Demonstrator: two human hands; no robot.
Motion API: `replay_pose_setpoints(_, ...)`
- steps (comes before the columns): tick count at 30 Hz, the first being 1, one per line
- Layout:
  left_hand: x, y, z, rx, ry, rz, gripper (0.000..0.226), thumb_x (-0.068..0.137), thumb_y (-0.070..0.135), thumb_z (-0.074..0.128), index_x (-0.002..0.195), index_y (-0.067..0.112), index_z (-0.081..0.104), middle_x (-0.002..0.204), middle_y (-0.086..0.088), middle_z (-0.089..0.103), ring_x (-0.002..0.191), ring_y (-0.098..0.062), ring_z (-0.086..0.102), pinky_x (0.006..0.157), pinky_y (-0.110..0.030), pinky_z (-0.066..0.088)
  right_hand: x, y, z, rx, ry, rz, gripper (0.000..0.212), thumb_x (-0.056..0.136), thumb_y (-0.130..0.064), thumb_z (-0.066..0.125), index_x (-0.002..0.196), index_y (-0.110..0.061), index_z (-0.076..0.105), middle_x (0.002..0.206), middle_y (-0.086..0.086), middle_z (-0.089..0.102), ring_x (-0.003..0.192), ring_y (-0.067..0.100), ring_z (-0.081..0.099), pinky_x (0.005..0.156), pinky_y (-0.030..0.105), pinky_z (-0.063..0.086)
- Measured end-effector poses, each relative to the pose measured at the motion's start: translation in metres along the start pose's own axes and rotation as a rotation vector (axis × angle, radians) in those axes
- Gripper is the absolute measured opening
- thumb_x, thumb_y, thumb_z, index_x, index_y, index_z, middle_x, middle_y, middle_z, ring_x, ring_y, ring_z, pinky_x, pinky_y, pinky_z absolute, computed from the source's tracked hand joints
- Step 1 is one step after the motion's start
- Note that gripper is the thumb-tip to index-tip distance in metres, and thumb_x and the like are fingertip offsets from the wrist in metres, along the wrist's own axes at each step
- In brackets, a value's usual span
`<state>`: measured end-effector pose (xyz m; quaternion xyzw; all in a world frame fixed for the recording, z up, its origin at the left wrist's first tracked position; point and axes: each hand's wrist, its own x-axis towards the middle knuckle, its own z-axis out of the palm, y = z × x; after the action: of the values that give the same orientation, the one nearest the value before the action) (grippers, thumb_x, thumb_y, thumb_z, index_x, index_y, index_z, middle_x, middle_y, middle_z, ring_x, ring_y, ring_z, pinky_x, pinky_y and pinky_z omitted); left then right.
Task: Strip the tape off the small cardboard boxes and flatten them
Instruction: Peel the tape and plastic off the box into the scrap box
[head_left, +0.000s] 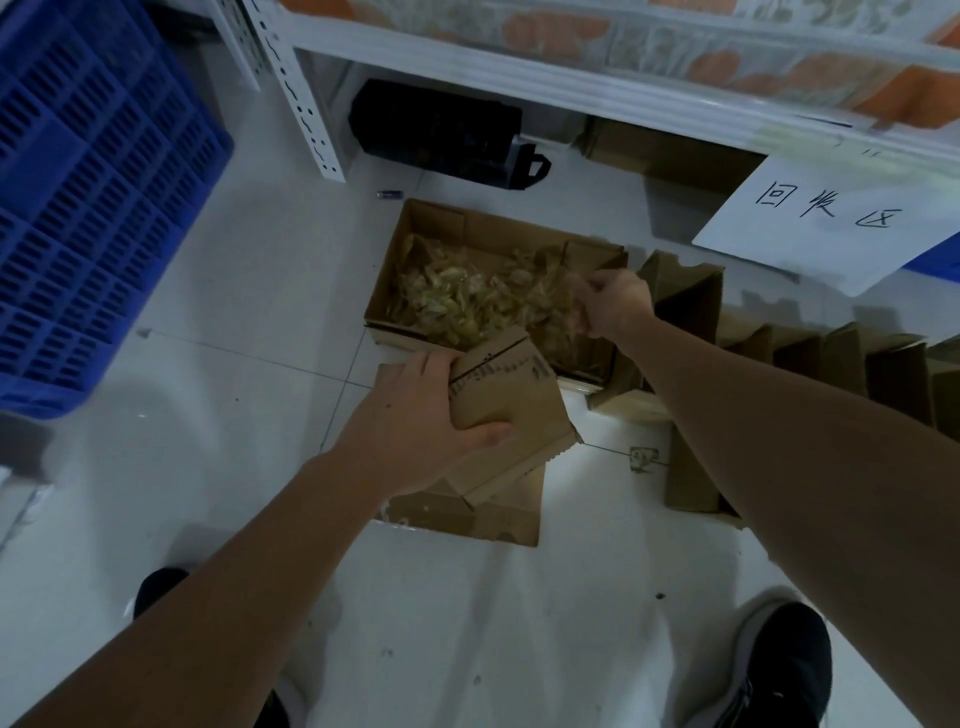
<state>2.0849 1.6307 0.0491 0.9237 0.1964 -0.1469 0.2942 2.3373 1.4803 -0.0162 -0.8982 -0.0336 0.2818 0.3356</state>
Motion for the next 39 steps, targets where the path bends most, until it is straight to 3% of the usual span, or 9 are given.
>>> replay_pose_setpoints(3,-0.001,0.000,-0.001,-0.010,0.003,0.008,0.097,0.075,0.086,0.059,0.151,0.031,0.034,0.136,0.008,0.046,0.122,-0.016,0.049,0.101,-0.042,0.049,-0.005,0.001,-0.003,-0.061,-0.038,-0.024,0.019,0.099,-0.015,0.062,0.115,-0.010,0.070,0.096,0.001,0.066,0.087,0.019,0.066,0.087,0.037,0.060)
replay_pose_setpoints(5,-0.002,0.001,-0.001,-0.014,0.007,0.015,0.096,0.075,0.086,0.059,0.151,0.032,0.034,0.135,0.008,0.046,0.122,-0.016,0.049,0.101,-0.042,0.049,-0.009,0.004,-0.007,-0.075,-0.062,-0.012,0.015,0.101,-0.013,0.060,0.109,-0.019,0.071,0.102,-0.004,0.064,0.092,0.014,0.065,0.090,0.032,0.058)
replay_pose_setpoints(8,-0.003,0.001,-0.001,-0.014,0.008,0.021,0.096,0.075,0.086,0.060,0.150,0.031,0.035,0.134,0.008,0.046,0.121,-0.016,0.049,0.101,-0.042,0.049,-0.010,0.009,-0.011,-0.018,-0.045,-0.014,0.011,0.098,-0.014,0.065,0.098,-0.024,0.069,0.101,-0.004,0.064,0.087,0.009,0.062,0.086,0.028,0.057)
replay_pose_setpoints(14,-0.009,0.007,-0.004,-0.001,-0.001,0.015,0.095,0.073,0.087,0.059,0.146,0.030,0.038,0.131,0.006,0.047,0.120,-0.019,0.050,0.100,-0.043,0.049,-0.033,-0.001,-0.017,0.078,-0.068,-0.063,0.013,0.099,-0.021,0.064,0.111,-0.021,0.068,0.107,0.004,0.070,0.091,0.018,0.068,0.079,0.028,0.060)
replay_pose_setpoints(21,-0.046,0.041,-0.045,0.086,-0.009,0.025,0.099,0.073,0.088,0.061,0.146,0.024,0.040,0.134,0.001,0.049,0.122,-0.023,0.051,0.100,-0.043,0.049,-0.128,-0.062,-0.053,-0.163,-0.204,-0.356,0.029,0.102,-0.033,0.057,0.126,-0.022,0.068,0.108,-0.007,0.070,0.088,0.004,0.066,0.088,0.029,0.055)
replay_pose_setpoints(27,-0.106,0.084,-0.096,0.183,0.059,0.087,0.100,0.075,0.083,0.063,0.150,0.022,0.038,0.138,-0.001,0.047,0.125,-0.024,0.049,0.100,-0.042,0.047,-0.257,-0.116,-0.111,-0.289,-0.254,-0.577,0.041,0.100,-0.046,0.058,0.135,-0.024,0.065,0.133,-0.005,0.065,0.119,0.008,0.056,0.095,0.020,0.038)
replay_pose_setpoints(31,-0.153,0.112,-0.126,0.182,0.114,0.166,0.102,0.064,0.087,0.063,0.141,0.022,0.049,0.127,-0.001,0.053,0.116,-0.025,0.054,0.091,-0.040,0.049,-0.340,-0.126,-0.143,-0.519,-0.339,-0.746,0.068,0.091,-0.053,0.068,0.149,-0.022,0.050,0.152,0.001,0.047,0.141,0.016,0.039,0.105,0.015,0.024)
replay_pose_setpoints(34,-0.188,0.131,-0.142,0.192,0.150,0.238,0.104,0.061,0.088,0.064,0.141,0.022,0.051,0.125,-0.002,0.055,0.115,-0.024,0.053,0.093,-0.040,0.048,-0.383,-0.117,-0.153,-0.814,-0.272,-0.822,0.097,0.084,-0.059,0.073,0.160,-0.024,0.025,0.167,0.003,0.020,0.152,0.022,0.018,0.119,0.028,0.014)
replay_pose_setpoints(39,-0.246,0.156,-0.151,0.300,0.156,0.290,0.119,0.054,0.096,0.048,0.148,0.024,0.044,0.128,0.001,0.050,0.119,-0.022,0.047,0.099,-0.041,0.048,-0.435,-0.091,-0.159,-0.920,-0.109,-0.922,0.091,0.094,-0.046,0.066,0.163,-0.020,0.013,0.168,0.008,0.017,0.152,0.029,0.020,0.124,0.042,0.021)
